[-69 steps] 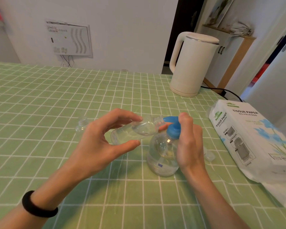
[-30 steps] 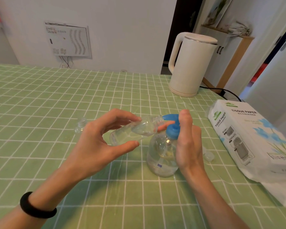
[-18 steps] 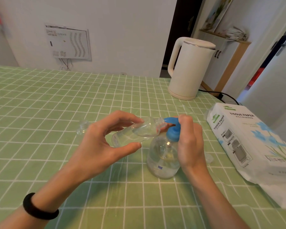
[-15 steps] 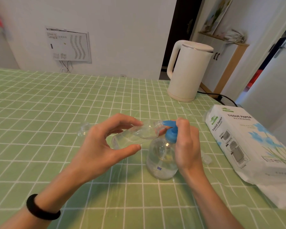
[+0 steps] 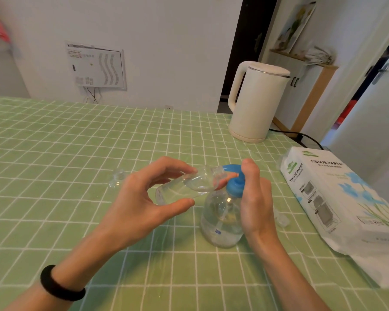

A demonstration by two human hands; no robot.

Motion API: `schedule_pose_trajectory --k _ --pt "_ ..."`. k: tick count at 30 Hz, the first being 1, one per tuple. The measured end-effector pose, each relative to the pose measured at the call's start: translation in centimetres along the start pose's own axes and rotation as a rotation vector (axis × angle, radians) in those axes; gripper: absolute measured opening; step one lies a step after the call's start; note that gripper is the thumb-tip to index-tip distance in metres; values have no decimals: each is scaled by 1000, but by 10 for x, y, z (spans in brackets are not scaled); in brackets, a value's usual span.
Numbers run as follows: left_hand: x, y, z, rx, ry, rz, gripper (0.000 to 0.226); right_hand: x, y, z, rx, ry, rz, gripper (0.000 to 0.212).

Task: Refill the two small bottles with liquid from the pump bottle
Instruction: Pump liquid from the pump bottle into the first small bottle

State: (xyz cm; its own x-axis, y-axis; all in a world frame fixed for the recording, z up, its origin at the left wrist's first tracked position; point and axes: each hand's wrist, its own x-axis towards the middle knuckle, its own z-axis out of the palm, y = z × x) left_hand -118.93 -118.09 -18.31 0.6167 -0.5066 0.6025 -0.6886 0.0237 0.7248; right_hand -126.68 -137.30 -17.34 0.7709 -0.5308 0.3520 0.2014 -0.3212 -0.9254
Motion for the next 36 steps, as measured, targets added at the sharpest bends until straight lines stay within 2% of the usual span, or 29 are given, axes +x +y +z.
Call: schedule_pose_trajectory --k 6,11,15,19,21,26,29,36 --pt "1 0 -1 9 9 -16 45 0 0 0 -7 16 20 61" --pt "0 -1 1 2 2 -21 46 1 0 -1 -13 -17 67 72" --pt "0 0 0 -9 7 -12 44 10 -9 -12 5 -118 212 75" --pt "0 1 0 -13 0 -7 44 34 -32 -23 -160 -158 234 72" --pt "0 1 0 -8 -3 -5 45 45 -44 -23 -277 -185 227 64" --pt "-1 0 1 -3 -2 -6 46 62 -58 -14 -585 -328 183 53" --pt "-1 0 1 -7 -2 -13 45 64 -55 -12 -669 -395 213 47" --pt "0 -2 -1 -21 -7 -19 47 61 -56 -11 -677 -365 252 65"
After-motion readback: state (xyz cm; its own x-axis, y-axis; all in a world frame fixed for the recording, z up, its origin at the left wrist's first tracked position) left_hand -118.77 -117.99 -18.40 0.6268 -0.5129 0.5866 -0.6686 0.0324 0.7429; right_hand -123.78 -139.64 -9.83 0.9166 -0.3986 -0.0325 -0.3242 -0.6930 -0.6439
